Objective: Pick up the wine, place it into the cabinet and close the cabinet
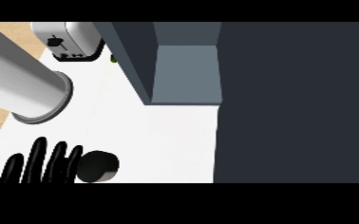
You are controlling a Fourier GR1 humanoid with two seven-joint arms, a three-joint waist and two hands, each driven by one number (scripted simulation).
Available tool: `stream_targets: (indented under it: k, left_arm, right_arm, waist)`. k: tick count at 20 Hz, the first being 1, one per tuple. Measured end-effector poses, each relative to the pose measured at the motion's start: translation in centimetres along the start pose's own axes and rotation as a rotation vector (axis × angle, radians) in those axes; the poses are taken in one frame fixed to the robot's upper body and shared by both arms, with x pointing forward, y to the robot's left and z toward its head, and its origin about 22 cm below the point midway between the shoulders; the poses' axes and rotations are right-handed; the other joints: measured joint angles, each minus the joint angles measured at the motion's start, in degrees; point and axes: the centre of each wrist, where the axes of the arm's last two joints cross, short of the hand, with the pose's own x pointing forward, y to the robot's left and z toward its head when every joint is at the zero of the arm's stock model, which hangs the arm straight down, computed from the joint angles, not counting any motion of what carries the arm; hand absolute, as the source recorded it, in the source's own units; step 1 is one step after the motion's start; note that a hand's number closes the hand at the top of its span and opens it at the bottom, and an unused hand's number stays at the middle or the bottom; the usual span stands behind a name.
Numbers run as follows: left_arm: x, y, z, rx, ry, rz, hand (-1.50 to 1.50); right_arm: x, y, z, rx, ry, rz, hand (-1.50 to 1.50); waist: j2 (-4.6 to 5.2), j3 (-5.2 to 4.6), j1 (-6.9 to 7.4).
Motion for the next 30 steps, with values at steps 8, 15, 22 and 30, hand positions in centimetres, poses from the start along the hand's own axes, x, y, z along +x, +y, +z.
stream_targets:
  k: [8, 15, 22, 30]
  left_arm:
    - [0.2, -1.7, 0.6, 0.039, 0.048, 0.049, -1.5]
    - [0.5, -1.0, 0.5, 0.085, 0.079, 0.006, -1.5]
    - [0.5, 0.5, 0.9, 0.144, 0.092, -0.087, -1.5]
    - [0.6, 2.5, 0.9, 0.218, 0.08, -0.186, -1.5]
  right_arm:
    - [0.7, 0.3, -0.5, 0.002, 0.029, 0.003, -1.5]
    - [1.1, 0.8, -1.0, 0.006, 0.035, -0.007, -1.5]
    - [1.6, 0.6, -1.4, -0.015, 0.039, 0.012, -1.5]
    - [2.2, 0.1, -1.7, -0.04, 0.028, 0.042, -1.5]
  waist:
    - [-0.03, 0.02, 0.0]
    - [-0.08, 0.02, -0.12]
    - [-0.18, -0.02, 0.05]
    - [-0.21, -0.06, 0.01]
